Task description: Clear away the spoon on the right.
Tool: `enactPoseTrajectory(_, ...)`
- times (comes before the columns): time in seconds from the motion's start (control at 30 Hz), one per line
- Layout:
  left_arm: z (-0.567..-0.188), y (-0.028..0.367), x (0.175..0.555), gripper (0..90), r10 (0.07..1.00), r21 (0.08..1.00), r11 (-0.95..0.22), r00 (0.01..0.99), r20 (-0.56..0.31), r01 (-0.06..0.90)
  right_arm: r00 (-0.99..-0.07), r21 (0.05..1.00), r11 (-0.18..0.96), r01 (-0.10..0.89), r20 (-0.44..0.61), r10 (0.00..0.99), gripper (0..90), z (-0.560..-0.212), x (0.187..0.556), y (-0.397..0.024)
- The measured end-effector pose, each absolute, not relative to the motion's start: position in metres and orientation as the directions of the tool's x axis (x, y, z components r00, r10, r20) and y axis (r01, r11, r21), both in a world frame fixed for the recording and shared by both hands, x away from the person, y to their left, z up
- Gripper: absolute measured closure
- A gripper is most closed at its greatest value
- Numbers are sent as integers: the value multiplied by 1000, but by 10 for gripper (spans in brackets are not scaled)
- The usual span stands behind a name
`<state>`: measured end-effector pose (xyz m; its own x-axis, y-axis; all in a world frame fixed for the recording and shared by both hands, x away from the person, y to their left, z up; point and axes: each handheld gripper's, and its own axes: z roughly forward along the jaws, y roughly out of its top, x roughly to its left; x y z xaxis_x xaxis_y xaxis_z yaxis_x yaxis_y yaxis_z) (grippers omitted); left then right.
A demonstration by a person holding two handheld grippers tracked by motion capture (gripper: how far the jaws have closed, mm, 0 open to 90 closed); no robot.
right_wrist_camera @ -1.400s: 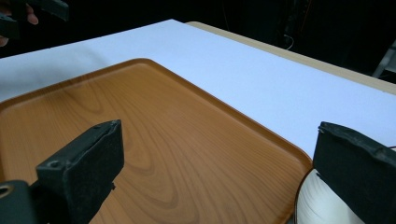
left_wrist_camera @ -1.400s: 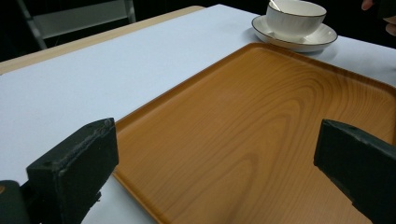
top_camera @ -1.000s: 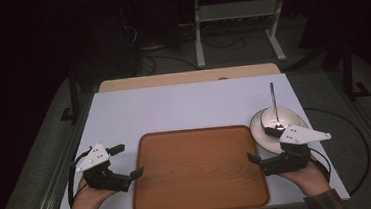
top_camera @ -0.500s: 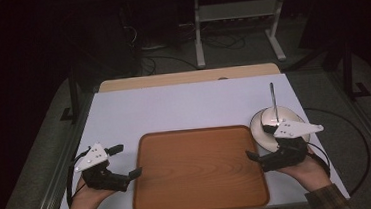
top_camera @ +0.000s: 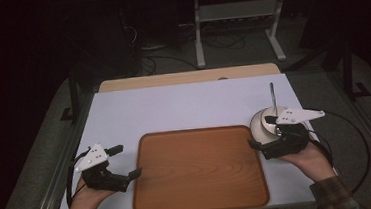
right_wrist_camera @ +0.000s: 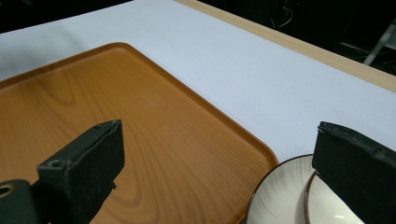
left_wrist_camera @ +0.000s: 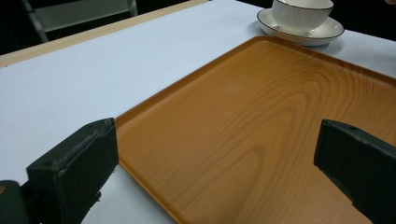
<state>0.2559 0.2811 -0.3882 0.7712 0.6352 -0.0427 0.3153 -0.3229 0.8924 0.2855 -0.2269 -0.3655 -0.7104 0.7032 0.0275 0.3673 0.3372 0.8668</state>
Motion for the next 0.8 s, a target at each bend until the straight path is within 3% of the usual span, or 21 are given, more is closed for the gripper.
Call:
enactPoseTrajectory(0.23, -388, 281, 256, 0, 635, 892, -323, 772, -43, 316, -698, 858, 340, 384, 29, 715, 22, -361, 295, -230)
enactPoseTrajectory(0.8, -389, 281, 255, 0, 637, 890, -322, 769, -48, 323, -668, 829, 347, 439, 43, 743, 195, -354, 330, -239)
